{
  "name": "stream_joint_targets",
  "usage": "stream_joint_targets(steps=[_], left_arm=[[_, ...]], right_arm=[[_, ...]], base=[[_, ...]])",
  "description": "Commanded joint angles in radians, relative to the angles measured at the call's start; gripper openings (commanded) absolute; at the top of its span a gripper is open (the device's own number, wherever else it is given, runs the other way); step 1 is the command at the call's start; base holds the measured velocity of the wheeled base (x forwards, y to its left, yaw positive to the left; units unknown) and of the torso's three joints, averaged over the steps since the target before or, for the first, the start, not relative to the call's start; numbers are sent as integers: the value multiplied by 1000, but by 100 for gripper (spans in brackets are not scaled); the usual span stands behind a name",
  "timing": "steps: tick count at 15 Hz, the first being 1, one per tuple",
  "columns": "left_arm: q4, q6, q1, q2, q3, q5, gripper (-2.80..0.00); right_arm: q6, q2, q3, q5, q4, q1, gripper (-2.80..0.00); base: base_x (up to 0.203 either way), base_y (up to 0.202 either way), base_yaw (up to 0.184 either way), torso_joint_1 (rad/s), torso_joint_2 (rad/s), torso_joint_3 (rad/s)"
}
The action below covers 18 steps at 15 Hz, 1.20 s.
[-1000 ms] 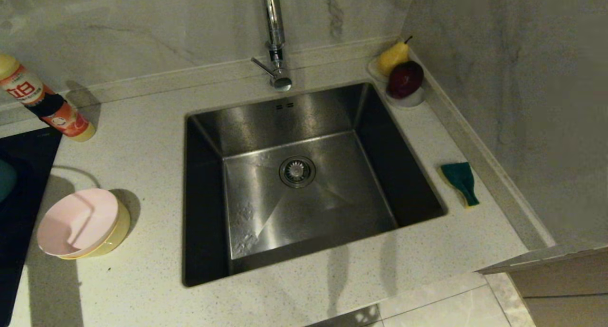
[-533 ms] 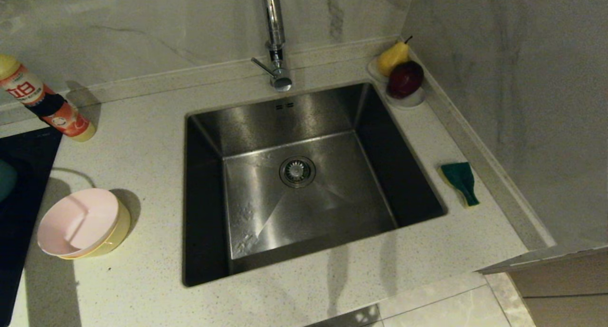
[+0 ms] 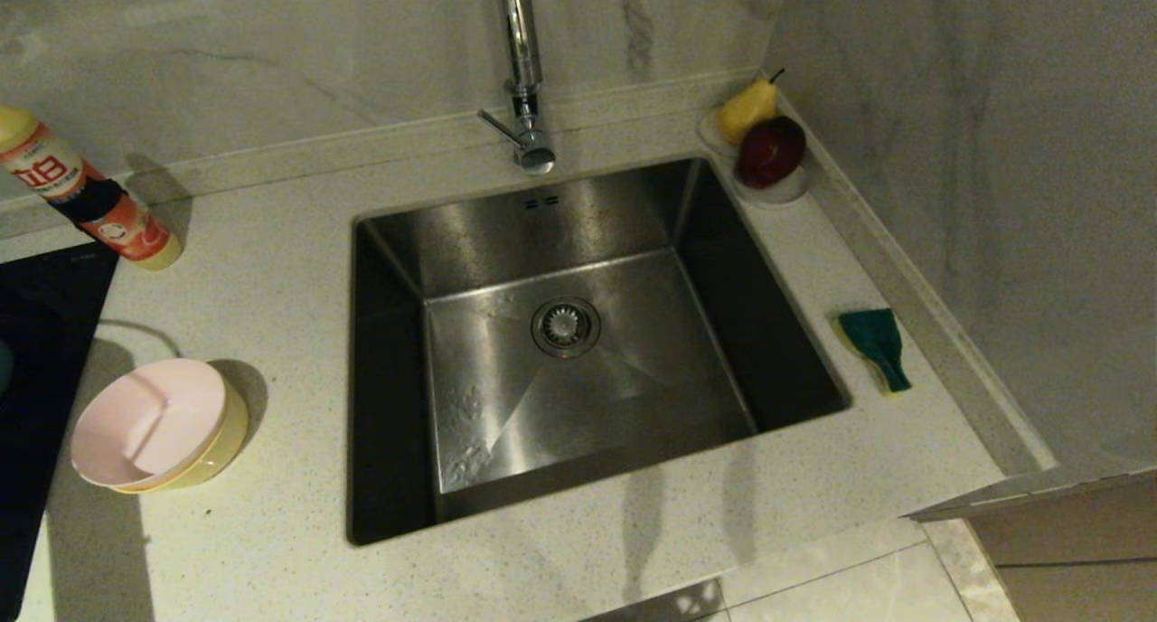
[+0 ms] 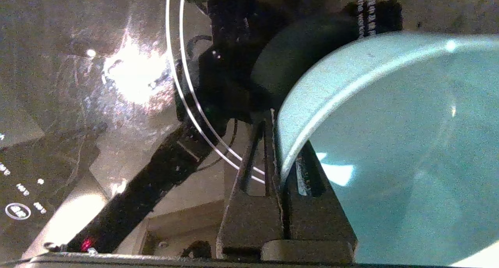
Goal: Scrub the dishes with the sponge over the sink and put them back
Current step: Place the bowl on the bowl
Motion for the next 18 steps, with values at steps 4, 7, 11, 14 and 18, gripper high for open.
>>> stream_joint_targets(steps=[4, 7, 11, 14, 18], left_arm=[[27, -3, 0, -78, 1, -25, -280], [111, 41, -1, -194, 0, -100, -280], [313, 230, -23, -355, 2, -141, -280], [423, 352, -77, -448, 43, -173, -280], [450, 443, -185, -533, 199, -168, -280]], right_arm=[[-1, 1, 0, 0, 0, 0, -280], [-1, 1, 0, 0, 0, 1, -280], [-1, 1, 0, 0, 0, 1, -280], [-1, 1, 0, 0, 0, 1, -280], [-1, 1, 0, 0, 0, 1, -280]], base=[[0, 0, 0, 0, 0, 0], [0, 0, 0, 0, 0, 0], [0, 0, 0, 0, 0, 0], [0, 0, 0, 0, 0, 0], [0, 0, 0, 0, 0, 0]])
